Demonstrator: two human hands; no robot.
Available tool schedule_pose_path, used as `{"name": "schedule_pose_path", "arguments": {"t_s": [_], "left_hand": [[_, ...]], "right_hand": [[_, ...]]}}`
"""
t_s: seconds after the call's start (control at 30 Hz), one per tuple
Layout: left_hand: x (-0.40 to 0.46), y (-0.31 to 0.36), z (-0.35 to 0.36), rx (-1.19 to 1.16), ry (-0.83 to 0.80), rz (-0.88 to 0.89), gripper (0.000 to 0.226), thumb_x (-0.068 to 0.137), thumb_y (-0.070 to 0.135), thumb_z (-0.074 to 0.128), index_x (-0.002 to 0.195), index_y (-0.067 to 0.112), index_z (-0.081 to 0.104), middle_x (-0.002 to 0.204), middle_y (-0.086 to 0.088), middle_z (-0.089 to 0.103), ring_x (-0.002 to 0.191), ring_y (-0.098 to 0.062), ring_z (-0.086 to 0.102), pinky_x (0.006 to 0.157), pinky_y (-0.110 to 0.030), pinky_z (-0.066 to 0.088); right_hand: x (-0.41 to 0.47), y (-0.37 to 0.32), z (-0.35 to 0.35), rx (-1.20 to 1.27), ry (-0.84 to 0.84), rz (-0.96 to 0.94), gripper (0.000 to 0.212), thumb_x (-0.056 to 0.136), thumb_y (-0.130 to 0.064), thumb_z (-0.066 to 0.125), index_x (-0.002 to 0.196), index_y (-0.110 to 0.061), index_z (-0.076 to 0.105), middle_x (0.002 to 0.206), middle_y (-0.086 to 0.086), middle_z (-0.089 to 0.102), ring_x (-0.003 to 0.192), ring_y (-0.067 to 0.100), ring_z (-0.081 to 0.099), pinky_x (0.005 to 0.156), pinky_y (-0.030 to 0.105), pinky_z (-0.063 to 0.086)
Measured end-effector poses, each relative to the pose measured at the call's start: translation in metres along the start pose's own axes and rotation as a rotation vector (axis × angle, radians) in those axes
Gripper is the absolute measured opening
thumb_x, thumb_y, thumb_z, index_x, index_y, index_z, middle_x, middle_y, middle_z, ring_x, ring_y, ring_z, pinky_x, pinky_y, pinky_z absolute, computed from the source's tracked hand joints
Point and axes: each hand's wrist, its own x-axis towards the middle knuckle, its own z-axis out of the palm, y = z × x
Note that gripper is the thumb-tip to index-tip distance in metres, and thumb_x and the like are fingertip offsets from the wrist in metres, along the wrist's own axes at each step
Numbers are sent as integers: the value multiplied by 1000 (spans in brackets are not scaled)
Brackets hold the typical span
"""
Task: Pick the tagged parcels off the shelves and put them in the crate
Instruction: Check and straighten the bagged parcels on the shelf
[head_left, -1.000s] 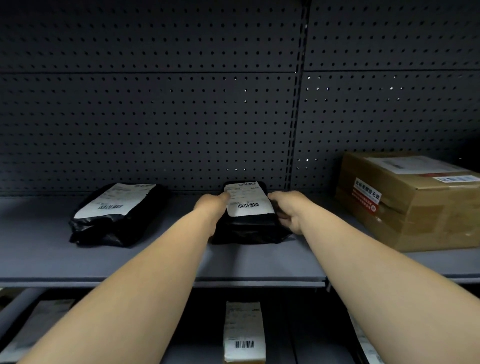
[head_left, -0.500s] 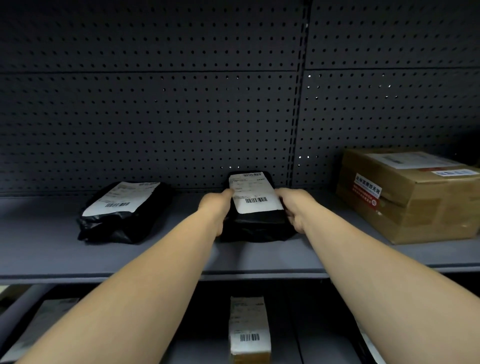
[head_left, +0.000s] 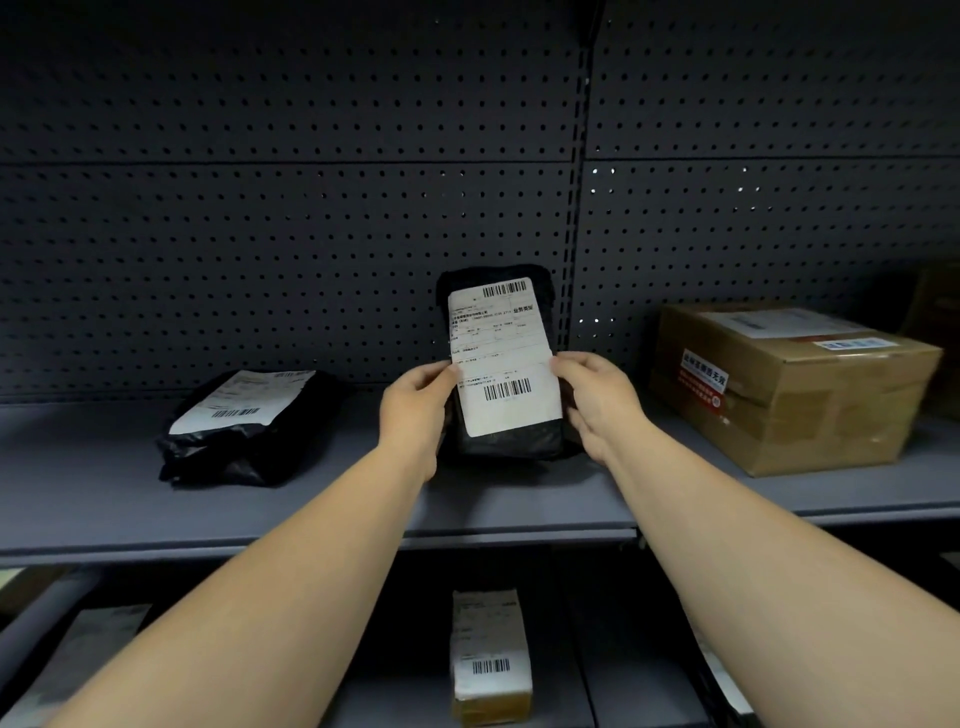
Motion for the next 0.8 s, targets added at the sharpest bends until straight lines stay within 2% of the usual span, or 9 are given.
{"name": "schedule_pose_path", "arguments": {"t_s": [0.13, 0.3, 0.43, 0.57, 0.73, 0.8], "left_hand": [[-3, -3, 0, -21, -10, 38, 8, 86, 14, 65, 89, 20, 69, 95, -1, 74, 98, -20, 68, 89, -35, 54], [-3, -5, -3, -17, -32, 122, 12, 86, 11, 65, 84, 21, 69, 81, 8, 75, 83, -9, 70, 77, -26, 54], [-4, -4, -3, -32, -62, 166, 14, 86, 8, 65, 85, 21, 69, 80, 9, 75, 79, -5, 71, 70, -17, 55], [-3, -3, -3, -37, -64, 185, 15, 85, 8, 65, 84, 22, 69, 82, 8, 75, 82, -6, 71, 69, -16, 55], [2, 1, -4, -20, -45, 182, 15, 85, 9, 65, 83, 23, 69, 81, 9, 75, 82, -6, 71, 75, -21, 55], [5, 3, -3, -2, -33, 178, 14, 85, 11, 66, 82, 24, 70, 81, 9, 75, 81, -7, 71, 71, -20, 54]], "right_hand": [[-4, 2, -4, 45, 6, -33, 13, 84, -10, 65, 80, -22, 65, 92, 0, 71, 85, 11, 65, 62, 20, 45], [-9, 6, -8, 108, -21, -85, 14, 84, -5, 66, 82, -18, 65, 89, 2, 71, 82, 11, 68, 71, 24, 52], [-11, 8, -8, 127, -14, -119, 15, 83, -2, 65, 83, -17, 64, 87, 2, 70, 81, 10, 67, 74, 25, 54], [-10, 7, -5, 142, -12, -126, 15, 83, -1, 65, 83, -16, 64, 86, 2, 69, 80, 11, 66, 74, 26, 54], [-6, 3, -1, 103, -7, -126, 15, 83, -3, 66, 81, -18, 64, 88, 2, 69, 82, 12, 66, 73, 25, 52], [-3, 1, 1, 75, -2, -120, 14, 83, -5, 67, 81, -19, 64, 87, 1, 70, 78, 8, 67, 68, 22, 52]]}}
